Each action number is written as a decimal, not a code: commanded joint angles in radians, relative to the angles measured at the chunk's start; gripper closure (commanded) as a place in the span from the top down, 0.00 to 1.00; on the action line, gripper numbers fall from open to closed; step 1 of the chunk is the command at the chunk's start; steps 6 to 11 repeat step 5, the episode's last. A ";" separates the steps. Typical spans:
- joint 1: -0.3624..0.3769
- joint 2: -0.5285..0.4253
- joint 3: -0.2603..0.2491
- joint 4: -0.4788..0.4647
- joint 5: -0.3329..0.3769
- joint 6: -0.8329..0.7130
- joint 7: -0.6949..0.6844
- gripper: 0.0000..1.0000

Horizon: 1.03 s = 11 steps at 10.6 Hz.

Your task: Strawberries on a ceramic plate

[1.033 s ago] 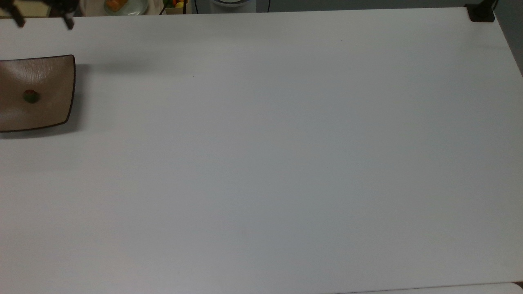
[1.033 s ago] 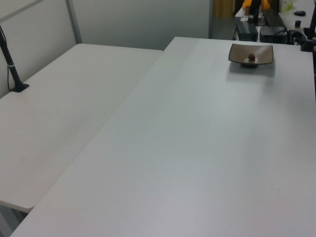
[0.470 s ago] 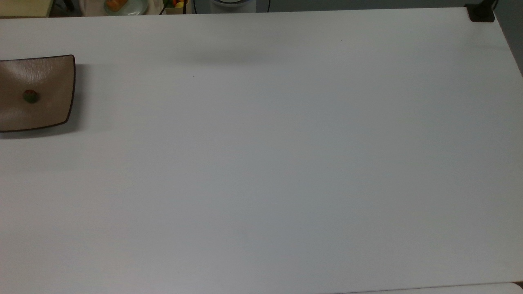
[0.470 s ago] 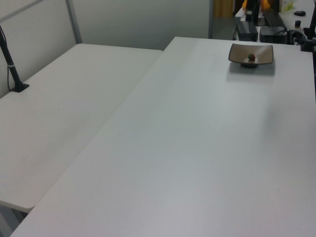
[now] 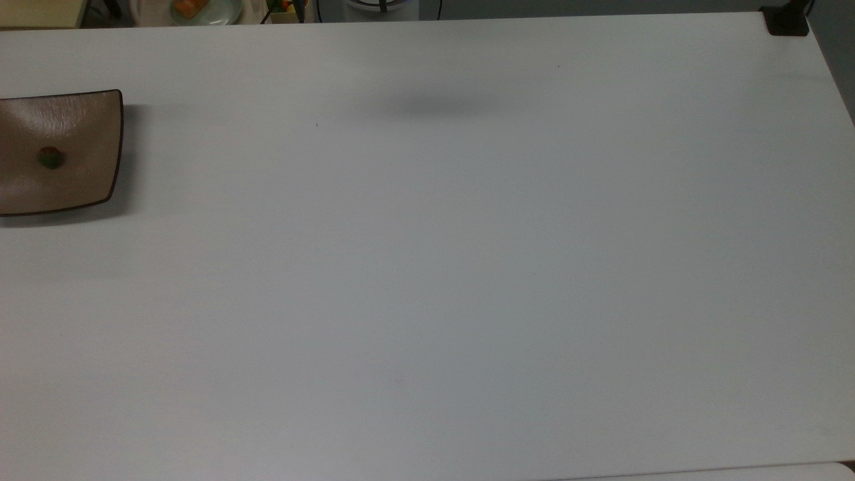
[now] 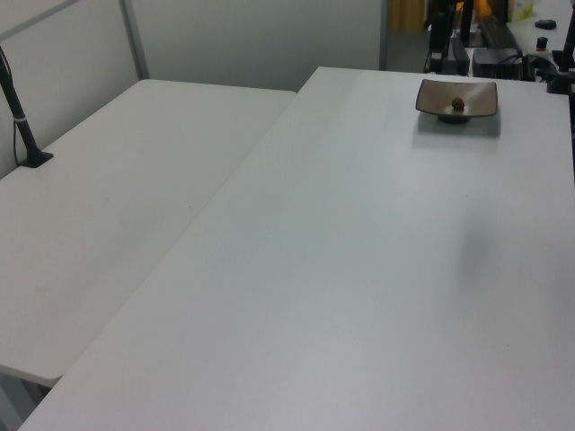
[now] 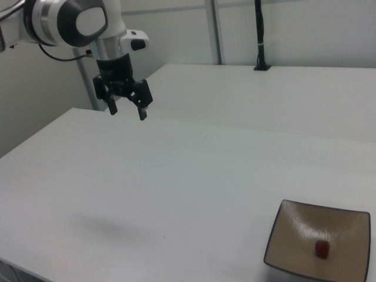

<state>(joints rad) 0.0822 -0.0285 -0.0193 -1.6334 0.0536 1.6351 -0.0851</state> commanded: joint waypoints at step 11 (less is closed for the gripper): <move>0.013 -0.008 -0.004 -0.031 0.000 0.054 -0.036 1.00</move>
